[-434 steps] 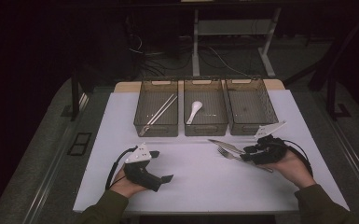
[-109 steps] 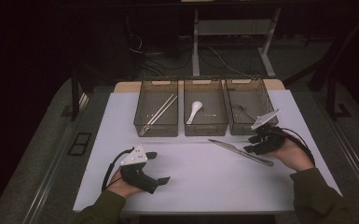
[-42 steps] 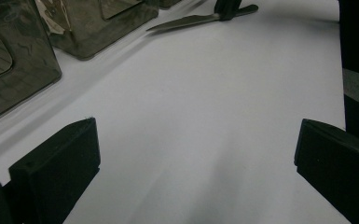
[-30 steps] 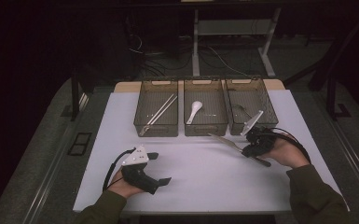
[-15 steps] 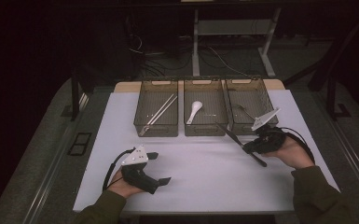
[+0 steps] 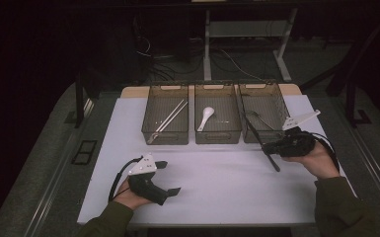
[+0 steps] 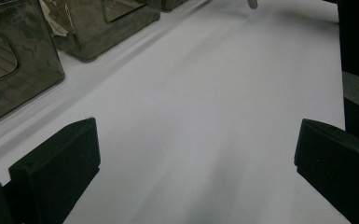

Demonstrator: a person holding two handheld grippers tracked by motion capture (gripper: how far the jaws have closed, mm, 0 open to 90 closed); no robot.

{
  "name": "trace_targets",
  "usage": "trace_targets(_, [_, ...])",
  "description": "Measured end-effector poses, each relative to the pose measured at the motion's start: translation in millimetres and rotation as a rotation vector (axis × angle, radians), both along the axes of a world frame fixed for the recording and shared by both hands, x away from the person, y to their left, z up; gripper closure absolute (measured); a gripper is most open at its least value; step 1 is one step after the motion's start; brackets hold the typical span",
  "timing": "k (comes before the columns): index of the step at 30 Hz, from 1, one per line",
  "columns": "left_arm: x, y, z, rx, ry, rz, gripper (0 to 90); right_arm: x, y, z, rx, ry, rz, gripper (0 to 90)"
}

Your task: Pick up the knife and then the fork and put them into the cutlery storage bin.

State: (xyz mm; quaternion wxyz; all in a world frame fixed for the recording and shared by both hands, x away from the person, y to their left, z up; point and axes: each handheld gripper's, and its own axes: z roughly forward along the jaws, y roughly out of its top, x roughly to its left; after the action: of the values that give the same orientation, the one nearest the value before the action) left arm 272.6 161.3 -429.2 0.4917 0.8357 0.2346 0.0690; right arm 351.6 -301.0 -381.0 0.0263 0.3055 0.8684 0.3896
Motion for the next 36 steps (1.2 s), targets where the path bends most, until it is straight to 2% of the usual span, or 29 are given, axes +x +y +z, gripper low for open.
trace_targets(9, [0.0,-0.1,0.1,0.001,-0.001,0.000,0.0,0.3,-12.5,8.2,0.065,-0.044,-0.080,80.0])
trace_targets(19, [0.1,-0.4,-0.1,0.006,-0.001,-0.003,0.0,1.2,-25.3,19.0,0.102,-0.094,-0.163,80.0])
trace_targets(36, [-0.1,-1.6,-0.9,0.001,0.002,-0.001,0.0,1.6,-38.5,33.8,0.163,-0.146,-0.284,80.0])
